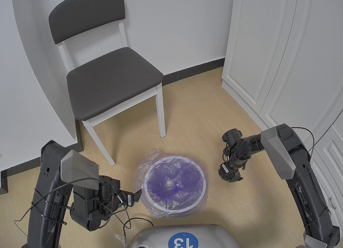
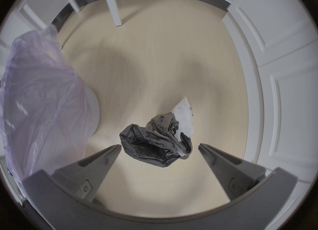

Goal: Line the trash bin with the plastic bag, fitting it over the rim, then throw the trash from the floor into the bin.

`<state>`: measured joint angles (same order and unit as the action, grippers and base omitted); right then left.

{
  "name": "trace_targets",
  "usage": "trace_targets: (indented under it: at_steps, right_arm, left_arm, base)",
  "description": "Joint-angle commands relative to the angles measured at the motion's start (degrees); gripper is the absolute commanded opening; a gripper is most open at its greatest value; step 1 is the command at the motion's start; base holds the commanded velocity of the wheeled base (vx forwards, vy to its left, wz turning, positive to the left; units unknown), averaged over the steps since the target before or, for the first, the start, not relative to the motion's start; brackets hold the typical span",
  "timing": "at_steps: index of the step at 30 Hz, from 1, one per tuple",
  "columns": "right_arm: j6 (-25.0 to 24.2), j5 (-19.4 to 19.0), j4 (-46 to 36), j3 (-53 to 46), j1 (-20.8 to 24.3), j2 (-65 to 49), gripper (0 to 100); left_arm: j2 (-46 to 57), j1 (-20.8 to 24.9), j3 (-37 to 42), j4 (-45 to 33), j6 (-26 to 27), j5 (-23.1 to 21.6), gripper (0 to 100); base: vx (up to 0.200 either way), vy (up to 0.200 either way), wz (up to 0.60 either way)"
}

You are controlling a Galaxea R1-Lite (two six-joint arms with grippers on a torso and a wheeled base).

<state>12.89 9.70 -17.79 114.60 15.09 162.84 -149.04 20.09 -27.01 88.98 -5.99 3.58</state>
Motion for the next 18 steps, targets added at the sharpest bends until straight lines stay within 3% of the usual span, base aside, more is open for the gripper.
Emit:
trace_targets:
  at_steps: [1,18]
  right_arm:
    - [1.18,-0.04,0.03,-0.01,0.03,0.11,0]
    - [-0.05,0.14,0.65,-0.01,-0.06,0.02,0]
  left_arm:
    - [-0.11,0.04,0.03,1.02,0.01,0.2,100]
    - [-0.11,-0.05,-0.06,1.02,-0.17,0.11,100]
  base:
    - [0.0,0.0,0.0]
    - [0.0,0.0,0.0]
